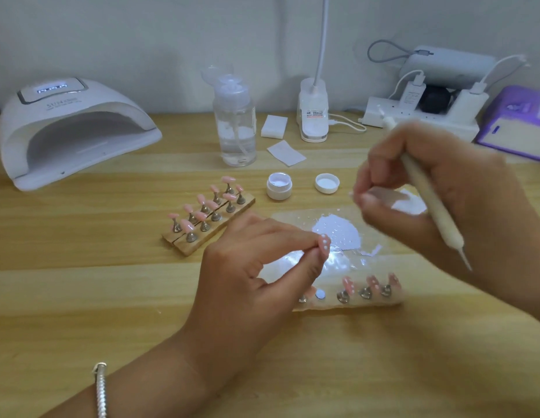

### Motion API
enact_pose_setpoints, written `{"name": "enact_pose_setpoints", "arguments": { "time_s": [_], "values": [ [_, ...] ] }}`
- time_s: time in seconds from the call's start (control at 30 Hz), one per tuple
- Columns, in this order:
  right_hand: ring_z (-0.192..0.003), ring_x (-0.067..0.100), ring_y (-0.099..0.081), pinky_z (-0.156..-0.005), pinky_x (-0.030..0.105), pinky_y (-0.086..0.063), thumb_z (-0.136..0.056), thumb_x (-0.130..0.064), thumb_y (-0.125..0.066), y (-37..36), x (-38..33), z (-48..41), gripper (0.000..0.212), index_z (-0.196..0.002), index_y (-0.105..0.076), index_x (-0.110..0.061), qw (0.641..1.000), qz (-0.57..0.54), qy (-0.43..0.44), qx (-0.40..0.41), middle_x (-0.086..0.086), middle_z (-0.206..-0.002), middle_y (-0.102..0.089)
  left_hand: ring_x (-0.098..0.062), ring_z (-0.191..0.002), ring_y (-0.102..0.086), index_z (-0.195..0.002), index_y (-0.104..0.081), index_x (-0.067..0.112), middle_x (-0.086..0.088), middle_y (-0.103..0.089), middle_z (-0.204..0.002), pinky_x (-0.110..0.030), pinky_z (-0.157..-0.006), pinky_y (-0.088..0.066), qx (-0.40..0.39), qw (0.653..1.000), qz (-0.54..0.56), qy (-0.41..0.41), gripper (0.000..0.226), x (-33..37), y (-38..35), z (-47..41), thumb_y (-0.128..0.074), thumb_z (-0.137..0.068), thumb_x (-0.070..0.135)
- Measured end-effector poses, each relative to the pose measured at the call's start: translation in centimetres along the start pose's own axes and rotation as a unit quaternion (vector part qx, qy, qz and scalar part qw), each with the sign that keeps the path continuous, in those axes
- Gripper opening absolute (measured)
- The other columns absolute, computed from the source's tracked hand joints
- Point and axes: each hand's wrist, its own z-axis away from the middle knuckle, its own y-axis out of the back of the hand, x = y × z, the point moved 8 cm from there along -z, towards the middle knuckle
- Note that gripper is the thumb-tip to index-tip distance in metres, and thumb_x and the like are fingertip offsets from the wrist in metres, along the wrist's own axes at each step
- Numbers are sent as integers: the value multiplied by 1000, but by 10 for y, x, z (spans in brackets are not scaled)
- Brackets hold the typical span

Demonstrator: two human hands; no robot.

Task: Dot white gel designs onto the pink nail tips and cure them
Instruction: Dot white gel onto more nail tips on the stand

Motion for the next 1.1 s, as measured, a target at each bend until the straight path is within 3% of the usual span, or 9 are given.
{"name": "enact_pose_setpoints", "arguments": {
  "time_s": [0.1,0.23,0.37,0.53,0.63,0.73,0.83,0.93,1.1],
  "values": [
    [-68,18,-63,-66,34,-54,-82,-10,-71,20,40,-4,23,-86,-53,-24,994,85,-60,38,-2,-78,-64,-9,-78,-63,-78,-75,24,19,-71,-78,-19,-75,-45,-18,1000,25,3,10,1,-2,0,-77,-79,14],
    [-60,17,-52,-57,12,-38,-79,-2,-68,40,98,8,21,-83,-54,-16,969,189,-141,81,4,-71,-61,-13,-72,-64,-74,-76,21,15,-71,-74,-26,-70,-48,-44,998,49,15,10,0,-5,2,-80,-72,11],
    [-61,11,-48,-58,30,-34,-79,-1,-67,37,142,27,18,-85,-54,-10,955,191,-211,85,-5,-68,-53,-15,-74,-64,-73,-76,22,13,-70,-75,-28,-67,-50,-72,995,49,45,9,-4,-9,4,-80,-71,15],
    [-66,-3,-53,-56,19,-32,-80,0,-66,35,145,33,17,-84,-54,-11,959,187,-188,101,-9,-67,-50,-18,-83,-62,-73,-77,27,9,-71,-77,-13,-61,-49,-123,983,87,105,13,-15,-20,8,-80,-70,15],
    [-64,-1,-52,-55,16,-31,-80,0,-66,35,143,31,16,-84,-54,-10,959,195,-176,104,-11,-66,-47,-20,-87,-63,-73,-77,27,6,-72,-79,-23,-62,-53,-140,980,102,98,10,-13,-23,7,-81,-70,17],
    [-58,11,-45,-57,27,-30,-80,0,-66,34,142,31,15,-85,-55,-8,958,207,-173,99,-7,-66,-47,-20,-83,-62,-70,-75,26,10,-69,-77,-29,-66,-49,-148,985,60,60,8,-9,-25,4,-81,-70,21],
    [-59,21,-43,-58,29,-31,-80,0,-66,34,141,31,14,-85,-55,-7,958,207,-171,99,-4,-68,-48,-16,-76,-61,-68,-76,28,10,-66,-71,-31,-68,-45,-150,986,45,55,6,-11,-24,3,-81,-68,25],
    [-59,21,-44,-58,29,-34,-81,0,-65,34,141,31,13,-85,-55,-8,958,206,-172,97,-3,-69,-50,-12,-70,-62,-68,-74,27,9,-66,-65,-38,-72,-46,-161,986,30,44,7,-11,-26,3,-78,-70,32],
    [-58,11,-46,-58,30,-34,-81,-1,-65,34,142,31,13,-85,-56,-8,960,194,-178,98,0,-70,-53,-10,-68,-62,-67,-73,27,10,-65,-62,-34,-73,-44,-164,984,30,59,10,-14,-29,4,-82,-68,24]
  ]
}}
